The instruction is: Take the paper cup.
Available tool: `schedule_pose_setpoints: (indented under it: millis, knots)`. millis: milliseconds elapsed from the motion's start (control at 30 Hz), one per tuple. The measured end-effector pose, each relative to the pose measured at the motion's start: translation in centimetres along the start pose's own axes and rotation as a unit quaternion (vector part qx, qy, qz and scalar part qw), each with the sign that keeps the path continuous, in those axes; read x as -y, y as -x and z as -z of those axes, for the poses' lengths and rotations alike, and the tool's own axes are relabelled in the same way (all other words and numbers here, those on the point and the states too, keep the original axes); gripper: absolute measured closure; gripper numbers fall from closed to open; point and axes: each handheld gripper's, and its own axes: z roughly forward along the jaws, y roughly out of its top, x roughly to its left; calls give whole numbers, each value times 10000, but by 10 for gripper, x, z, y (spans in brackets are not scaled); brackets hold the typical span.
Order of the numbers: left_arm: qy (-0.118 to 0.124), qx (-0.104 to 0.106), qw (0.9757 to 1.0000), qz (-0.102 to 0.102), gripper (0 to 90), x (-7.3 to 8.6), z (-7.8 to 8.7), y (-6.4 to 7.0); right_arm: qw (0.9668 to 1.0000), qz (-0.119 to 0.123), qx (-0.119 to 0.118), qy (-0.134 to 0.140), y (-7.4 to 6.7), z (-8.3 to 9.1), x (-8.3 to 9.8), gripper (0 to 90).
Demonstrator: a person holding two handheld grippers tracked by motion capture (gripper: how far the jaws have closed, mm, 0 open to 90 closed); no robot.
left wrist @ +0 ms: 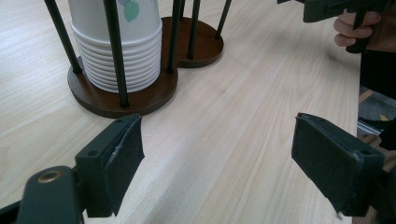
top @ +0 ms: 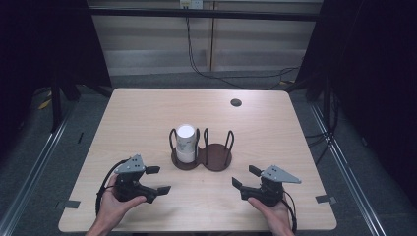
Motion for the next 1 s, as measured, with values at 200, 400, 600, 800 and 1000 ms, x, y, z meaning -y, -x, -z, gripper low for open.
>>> schedule_pose_setpoints:
  millis: [200,400,600,800,1000]
  knots:
    - [-57,-43,10000,-35,192,-3,0,0,9999,34,-66,-132,0,0,-1,208]
    - [-37,-50,10000,-5,206,-9,3,1,9998,23,-108,-162,-1,2,-3,214]
    - [26,-52,10000,-8,217,-15,8,-1,9996,12,-204,-175,-3,7,-5,219]
    - [62,0,10000,-54,229,-24,11,-2,9994,45,-260,-237,-6,7,-5,221]
    - [20,22,9999,-145,235,-36,8,-2,9990,25,-302,-314,-6,6,-5,222]
